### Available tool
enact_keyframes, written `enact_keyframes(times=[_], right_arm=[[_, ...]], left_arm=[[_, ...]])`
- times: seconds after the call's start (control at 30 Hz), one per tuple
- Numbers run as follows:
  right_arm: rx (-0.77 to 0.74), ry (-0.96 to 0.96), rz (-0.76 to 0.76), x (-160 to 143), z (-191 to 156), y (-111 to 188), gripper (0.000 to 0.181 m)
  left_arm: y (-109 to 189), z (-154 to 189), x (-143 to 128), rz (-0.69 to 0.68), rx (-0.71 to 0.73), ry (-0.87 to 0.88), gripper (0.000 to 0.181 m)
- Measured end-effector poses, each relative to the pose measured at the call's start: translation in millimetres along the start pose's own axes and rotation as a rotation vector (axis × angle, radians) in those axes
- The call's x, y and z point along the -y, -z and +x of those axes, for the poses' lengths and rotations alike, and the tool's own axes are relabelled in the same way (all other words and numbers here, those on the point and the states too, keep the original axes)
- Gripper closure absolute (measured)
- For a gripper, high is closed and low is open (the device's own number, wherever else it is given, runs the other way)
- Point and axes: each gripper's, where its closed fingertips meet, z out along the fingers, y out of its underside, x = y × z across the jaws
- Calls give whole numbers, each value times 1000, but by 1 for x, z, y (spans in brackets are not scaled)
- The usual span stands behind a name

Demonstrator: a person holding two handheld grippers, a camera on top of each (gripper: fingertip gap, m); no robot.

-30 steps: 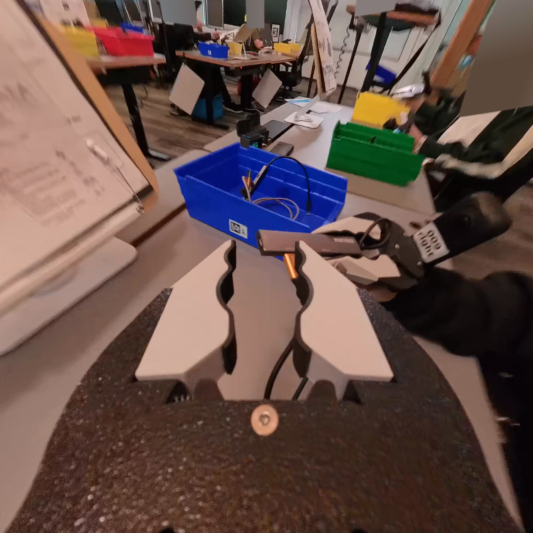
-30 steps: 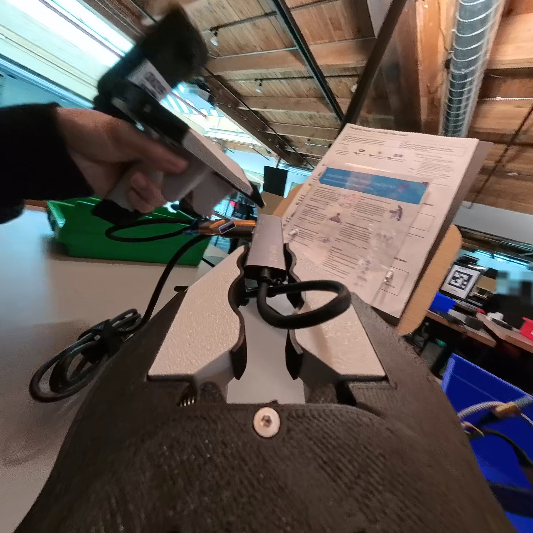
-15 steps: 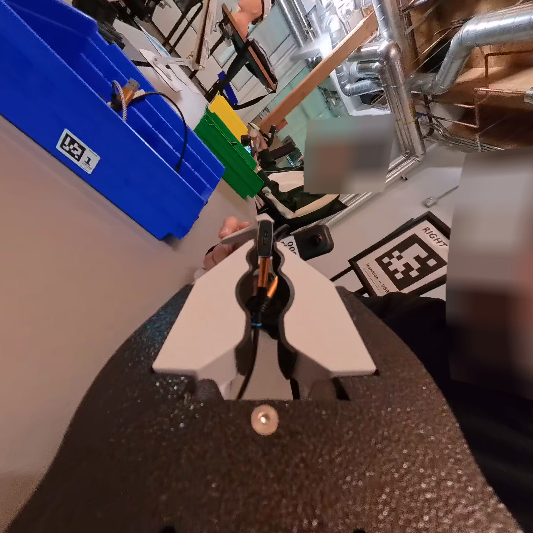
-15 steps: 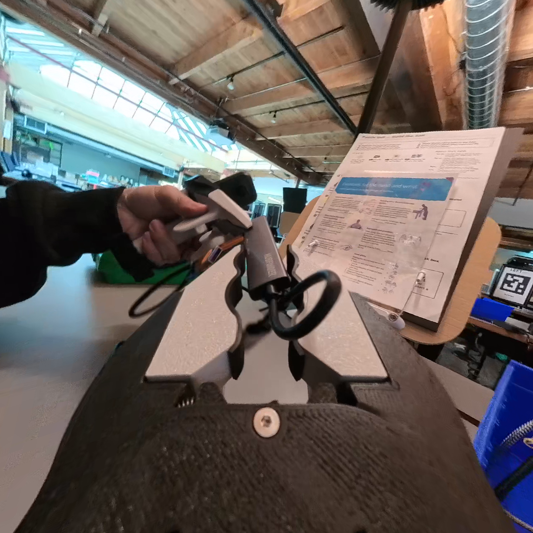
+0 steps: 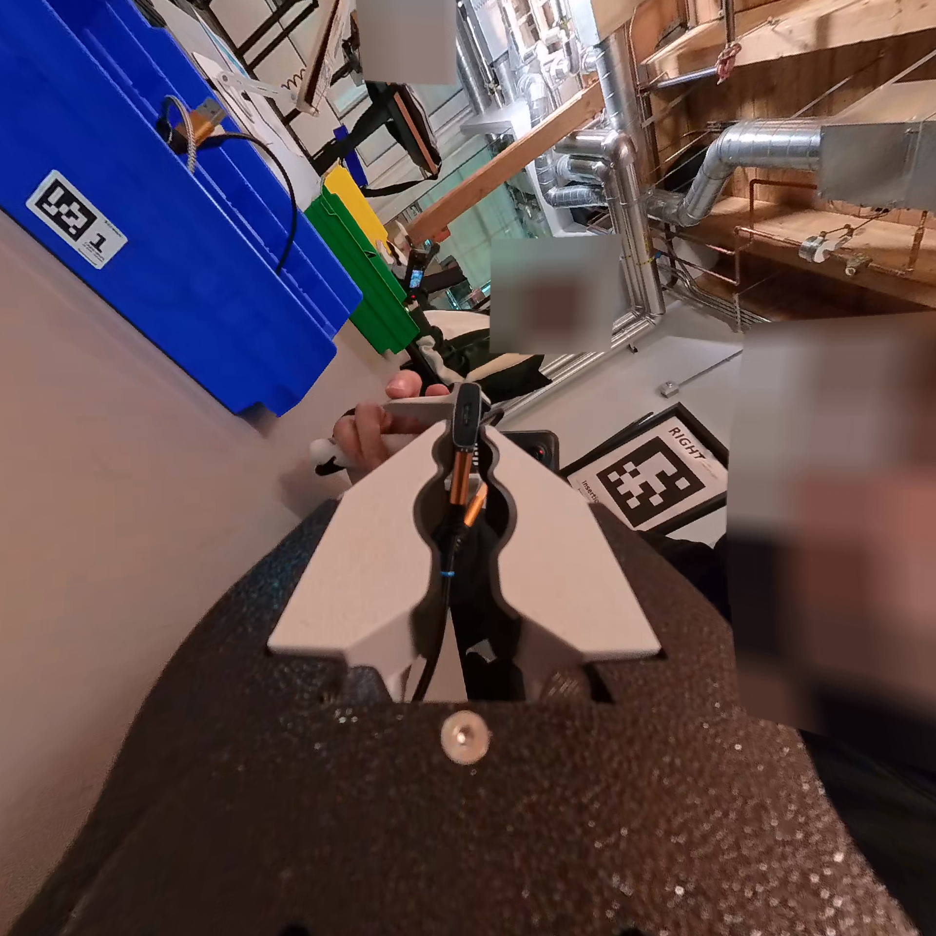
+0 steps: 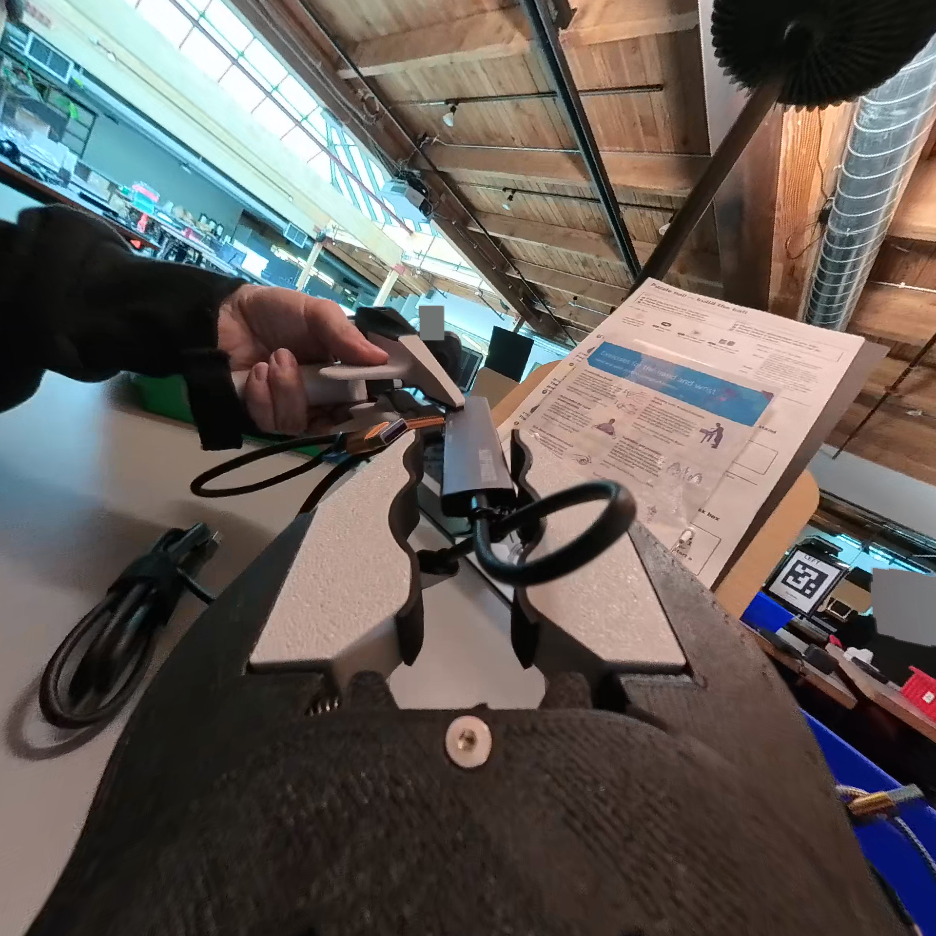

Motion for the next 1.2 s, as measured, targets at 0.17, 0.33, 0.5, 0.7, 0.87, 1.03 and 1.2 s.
enact_keyframes(times=[0.17, 0.33, 0.5, 0.7, 0.87, 1.03, 1.2], right_arm=[[-18, 11, -45, -4, -1, -1, 158], [-49, -20, -104, -9, 6, -3, 159], [-173, -135, -164, -22, 28, 1, 160], [-271, -422, -130, -31, 55, 12, 158], [-301, -494, -130, -36, 61, 16, 158], [-320, -462, -146, -36, 61, 16, 159], [-340, -486, -149, -40, 64, 18, 158]], left_arm=[[-5, -5, -4, -16, -9, 19, 175], [-7, -11, 1, 18, 44, -23, 172], [3, -12, 31, 157, 239, -292, 156], [0, -5, 26, -18, 619, -1006, 157], [-5, -32, 13, -205, 842, -1015, 152], [-13, -35, 12, -170, 829, -939, 156], [-20, -36, 10, -174, 838, -968, 167]])
